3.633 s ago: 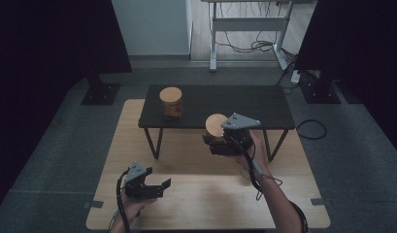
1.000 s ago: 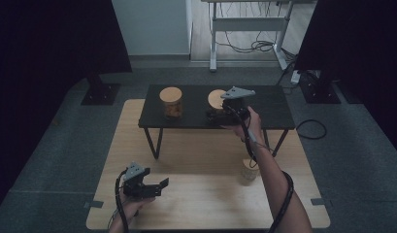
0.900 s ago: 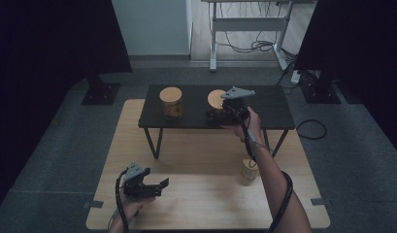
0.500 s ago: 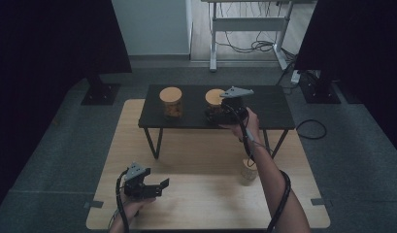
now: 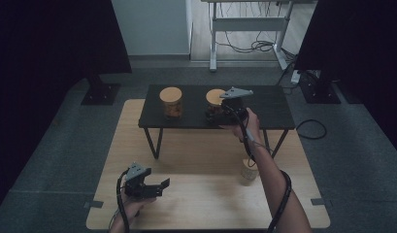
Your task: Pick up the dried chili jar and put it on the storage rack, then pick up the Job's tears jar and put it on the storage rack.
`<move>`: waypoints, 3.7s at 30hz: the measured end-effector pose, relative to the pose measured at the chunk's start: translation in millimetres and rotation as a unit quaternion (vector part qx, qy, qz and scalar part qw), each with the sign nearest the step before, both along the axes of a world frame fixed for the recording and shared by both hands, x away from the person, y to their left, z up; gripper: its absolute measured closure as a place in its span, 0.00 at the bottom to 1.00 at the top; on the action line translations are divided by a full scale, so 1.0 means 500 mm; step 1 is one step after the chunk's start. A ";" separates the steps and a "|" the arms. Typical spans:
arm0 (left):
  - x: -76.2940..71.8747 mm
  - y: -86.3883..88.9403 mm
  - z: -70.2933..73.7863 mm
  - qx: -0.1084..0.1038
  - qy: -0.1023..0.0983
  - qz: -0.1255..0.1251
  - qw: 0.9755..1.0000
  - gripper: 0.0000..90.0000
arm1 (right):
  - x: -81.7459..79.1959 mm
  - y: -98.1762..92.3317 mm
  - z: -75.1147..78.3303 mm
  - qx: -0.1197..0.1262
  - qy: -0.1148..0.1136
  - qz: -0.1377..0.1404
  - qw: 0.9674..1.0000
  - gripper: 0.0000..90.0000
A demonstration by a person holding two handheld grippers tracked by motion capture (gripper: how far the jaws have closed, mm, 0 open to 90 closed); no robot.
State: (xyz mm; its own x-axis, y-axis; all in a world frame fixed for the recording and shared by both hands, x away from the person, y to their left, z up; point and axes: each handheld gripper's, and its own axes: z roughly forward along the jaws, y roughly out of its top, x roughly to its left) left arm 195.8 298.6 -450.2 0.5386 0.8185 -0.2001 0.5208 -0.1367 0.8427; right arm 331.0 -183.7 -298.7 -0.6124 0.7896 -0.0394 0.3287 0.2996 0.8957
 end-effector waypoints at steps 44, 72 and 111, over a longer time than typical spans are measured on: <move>-0.005 -0.017 0.004 0.009 -0.002 -0.011 1.000 0.07 | -0.198 -0.084 -0.103 0.057 -0.025 0.018 0.998 0.03; -0.008 -0.017 0.005 0.013 -0.003 -0.009 1.000 0.07 | -0.327 -0.109 -0.318 0.091 0.017 -0.003 0.996 0.00; -0.003 -0.021 0.004 0.017 0.001 -0.017 1.000 0.07 | -0.352 -0.124 -0.343 0.067 0.052 -0.036 0.996 0.00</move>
